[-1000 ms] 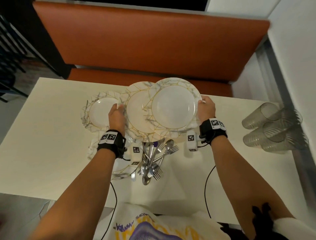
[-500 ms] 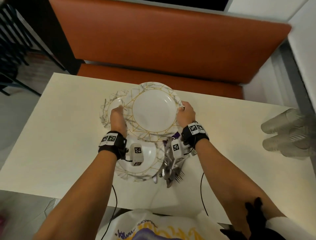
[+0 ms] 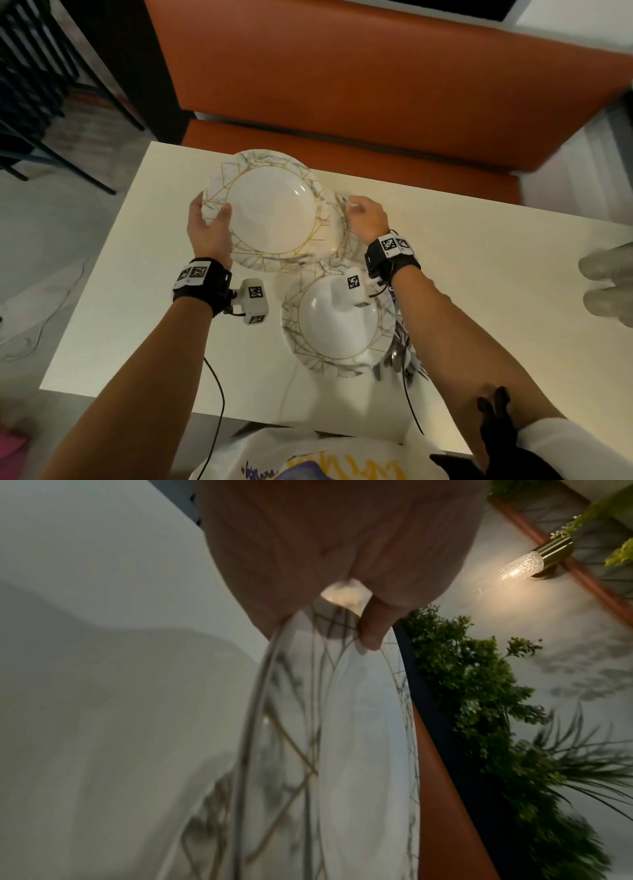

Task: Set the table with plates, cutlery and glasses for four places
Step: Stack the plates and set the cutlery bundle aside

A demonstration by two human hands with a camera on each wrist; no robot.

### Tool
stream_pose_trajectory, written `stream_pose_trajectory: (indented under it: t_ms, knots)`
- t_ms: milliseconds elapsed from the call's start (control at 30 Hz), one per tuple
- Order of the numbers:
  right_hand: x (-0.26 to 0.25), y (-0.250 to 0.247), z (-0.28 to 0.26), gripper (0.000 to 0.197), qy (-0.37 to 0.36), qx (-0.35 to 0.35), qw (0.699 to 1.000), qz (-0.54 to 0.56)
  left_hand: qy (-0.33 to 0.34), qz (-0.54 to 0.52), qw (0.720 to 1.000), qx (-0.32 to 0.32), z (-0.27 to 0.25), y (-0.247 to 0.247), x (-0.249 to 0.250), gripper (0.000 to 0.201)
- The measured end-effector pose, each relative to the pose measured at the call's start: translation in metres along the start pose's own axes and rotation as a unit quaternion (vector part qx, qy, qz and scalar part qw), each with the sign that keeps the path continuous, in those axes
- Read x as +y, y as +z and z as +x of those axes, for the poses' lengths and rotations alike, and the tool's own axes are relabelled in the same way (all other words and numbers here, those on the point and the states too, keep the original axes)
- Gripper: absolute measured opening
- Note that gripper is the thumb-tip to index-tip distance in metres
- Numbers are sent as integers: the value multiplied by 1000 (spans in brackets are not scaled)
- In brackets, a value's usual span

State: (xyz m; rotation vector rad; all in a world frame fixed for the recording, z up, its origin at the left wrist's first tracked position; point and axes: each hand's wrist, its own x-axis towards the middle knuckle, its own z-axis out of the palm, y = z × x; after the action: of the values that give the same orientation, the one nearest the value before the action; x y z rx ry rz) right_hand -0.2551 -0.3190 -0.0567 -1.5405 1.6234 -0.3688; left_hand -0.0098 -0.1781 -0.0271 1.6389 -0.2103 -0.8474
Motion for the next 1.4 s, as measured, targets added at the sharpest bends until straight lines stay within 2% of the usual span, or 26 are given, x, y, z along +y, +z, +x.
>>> stream_pose_trajectory:
  t_ms: [67,167,233,333,467,733,1133,1267,1400]
  knots:
    - [6,3,6,40,61,25,996,-66,18,-9,1000,9,12,-13,4,40]
    - [23,12,16,54,157,8,977,-142,37,-8,999,29,28,-30,4,40]
    - [33,18,23,56,176,-4,973,-149,45,-8,998,36,37,-36,2,47]
    - [33,22,22,49,160,10,977,-140,43,-5,998,39,44,-38,3,48]
    - [30,21,26,22,146,30,984,-97,49,-6,998,29,50,-33,2,47]
    - [24,3,43,26,131,140,980,47,65,-5,998,22,60,-23,4,42]
    - [15,-76,38,29,28,297,952,72,73,-12,997,14,50,-5,8,41]
    - [15,-91,30,30,3,287,955,71,65,-13,998,-4,36,3,2,41]
    - [15,-82,16,30,-10,252,965,71,29,-27,999,-33,21,11,-4,44]
